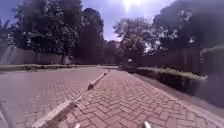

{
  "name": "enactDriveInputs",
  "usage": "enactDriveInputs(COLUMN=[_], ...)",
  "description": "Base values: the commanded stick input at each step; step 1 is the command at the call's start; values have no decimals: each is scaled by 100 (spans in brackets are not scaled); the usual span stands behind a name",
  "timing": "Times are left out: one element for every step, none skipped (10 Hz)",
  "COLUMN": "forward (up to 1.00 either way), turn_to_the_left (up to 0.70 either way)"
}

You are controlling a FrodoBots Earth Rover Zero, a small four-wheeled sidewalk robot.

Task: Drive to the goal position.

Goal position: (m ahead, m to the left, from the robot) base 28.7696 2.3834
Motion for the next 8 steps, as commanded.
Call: enactDriveInputs(forward=[70,70,70,70,70,70,70,70], turn_to_the_left=[0,0,0,0,0,0,0,0])
